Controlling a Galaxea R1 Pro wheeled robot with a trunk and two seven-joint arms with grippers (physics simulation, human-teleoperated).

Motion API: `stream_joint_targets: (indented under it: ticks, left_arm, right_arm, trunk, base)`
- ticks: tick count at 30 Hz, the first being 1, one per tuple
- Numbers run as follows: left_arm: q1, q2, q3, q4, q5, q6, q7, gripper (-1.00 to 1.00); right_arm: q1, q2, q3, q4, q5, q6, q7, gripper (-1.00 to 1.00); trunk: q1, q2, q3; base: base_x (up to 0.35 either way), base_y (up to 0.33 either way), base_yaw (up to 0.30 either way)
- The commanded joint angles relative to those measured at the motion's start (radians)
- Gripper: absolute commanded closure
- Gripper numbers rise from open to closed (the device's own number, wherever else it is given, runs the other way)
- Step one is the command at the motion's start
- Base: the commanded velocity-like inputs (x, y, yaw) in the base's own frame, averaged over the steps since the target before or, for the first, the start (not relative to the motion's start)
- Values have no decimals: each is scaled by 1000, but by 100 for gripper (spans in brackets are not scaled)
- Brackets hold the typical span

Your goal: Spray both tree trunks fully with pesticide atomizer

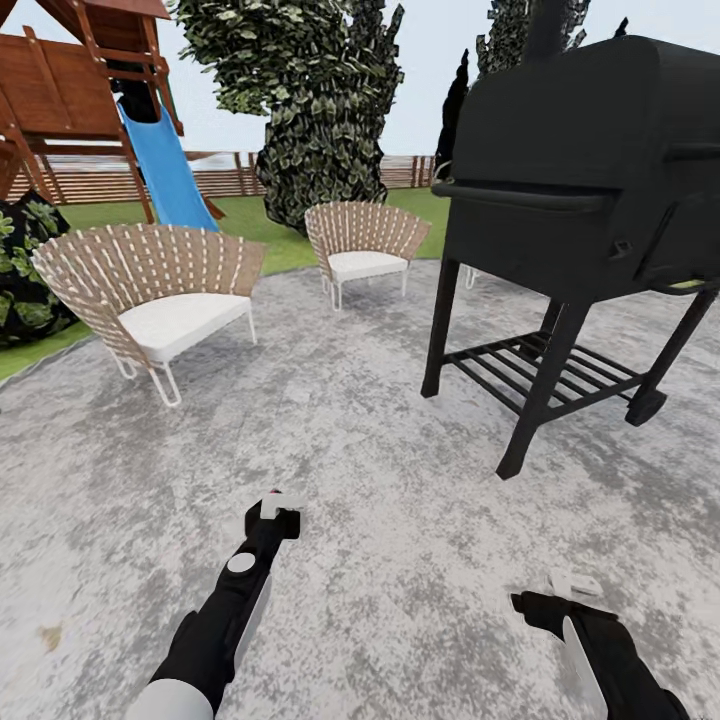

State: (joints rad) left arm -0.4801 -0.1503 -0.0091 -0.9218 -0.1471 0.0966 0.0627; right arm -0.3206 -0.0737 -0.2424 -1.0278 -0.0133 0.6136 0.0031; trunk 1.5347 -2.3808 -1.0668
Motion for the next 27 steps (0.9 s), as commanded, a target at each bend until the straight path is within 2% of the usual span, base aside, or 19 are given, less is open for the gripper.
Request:
stream_joint_targets:
  ticks: [1, 12, 16, 20, 27]
  left_arm:
    - [0, 0, 0, 0, 0, 0, 0, 100]
    - [0, 0, 0, 0, 0, 0, 0, 100]
    - [0, 0, 0, 0, 0, 0, 0, 100]
    - [0, 0, 0, 0, 0, 0, 0, 100]
    - [0, 0, 0, 0, 0, 0, 0, 100]
  right_arm:
    - [0, 0, 0, 0, 0, 0, 0, -100]
    - [0, 0, 0, 0, 0, 0, 0, -100]
    - [0, 0, 0, 0, 0, 0, 0, -100]
    - [0, 0, 0, 0, 0, 0, 0, -100]
    - [0, 0, 0, 0, 0, 0, 0, -100]
  trunk:
    - [0, 0, 1]
    - [0, 0, 13]
    - [0, 0, 15]
    - [0, 0, 15]
    - [0, 0, 20]
  base:
    - [176, -245, -241]
    - [181, -255, -239]
    - [167, -193, -94]
    - [64, -70, -67]
    - [7, -7, -237]
